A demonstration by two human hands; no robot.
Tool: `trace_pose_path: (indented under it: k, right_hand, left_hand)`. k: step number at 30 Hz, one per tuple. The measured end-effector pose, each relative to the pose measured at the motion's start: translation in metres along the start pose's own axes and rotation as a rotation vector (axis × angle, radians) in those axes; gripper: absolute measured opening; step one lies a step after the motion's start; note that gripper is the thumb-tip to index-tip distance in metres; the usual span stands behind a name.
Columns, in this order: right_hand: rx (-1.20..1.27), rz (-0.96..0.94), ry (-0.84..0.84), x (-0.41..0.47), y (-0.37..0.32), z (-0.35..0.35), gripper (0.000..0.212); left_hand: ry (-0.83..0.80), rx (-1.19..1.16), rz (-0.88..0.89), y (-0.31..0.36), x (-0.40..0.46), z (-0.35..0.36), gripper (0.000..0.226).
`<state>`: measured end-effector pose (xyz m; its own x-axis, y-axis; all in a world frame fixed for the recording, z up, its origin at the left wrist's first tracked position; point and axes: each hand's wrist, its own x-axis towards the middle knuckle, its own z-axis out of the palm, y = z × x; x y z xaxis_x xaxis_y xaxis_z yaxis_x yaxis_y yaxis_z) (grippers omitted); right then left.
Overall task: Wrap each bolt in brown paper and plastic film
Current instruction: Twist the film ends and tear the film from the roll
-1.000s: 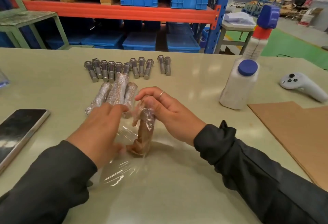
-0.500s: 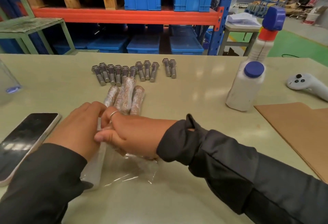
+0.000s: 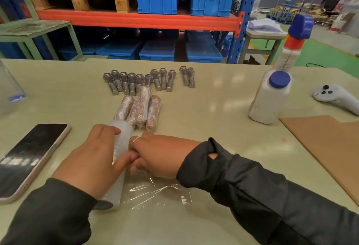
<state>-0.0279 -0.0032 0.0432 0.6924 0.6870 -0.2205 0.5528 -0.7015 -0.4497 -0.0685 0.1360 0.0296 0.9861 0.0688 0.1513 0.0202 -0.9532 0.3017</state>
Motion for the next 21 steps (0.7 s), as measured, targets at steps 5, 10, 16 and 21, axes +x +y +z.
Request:
trace_pose_path:
  k: [5, 10, 16, 21]
  right_hand:
    - [-0.13, -0.062, -0.079, 0.002, -0.003, -0.005, 0.03]
    - [-0.161, -0.046, -0.03, 0.002, -0.002, 0.009, 0.039]
    - [-0.156, -0.1, 0.21, -0.009, 0.01, 0.037, 0.055]
    - [0.117, -0.155, 0.411, -0.016, 0.018, 0.026, 0.044]
  left_hand:
    - [-0.048, -0.068, 0.018, -0.011, -0.001, -0.003, 0.076]
    - [-0.039, -0.168, -0.038, -0.026, -0.001, -0.005, 0.071]
    - [-0.032, -0.172, -0.017, -0.024, -0.005, 0.0, 0.084]
    - [0.005, -0.34, -0.099, -0.028, 0.003, -0.005, 0.07]
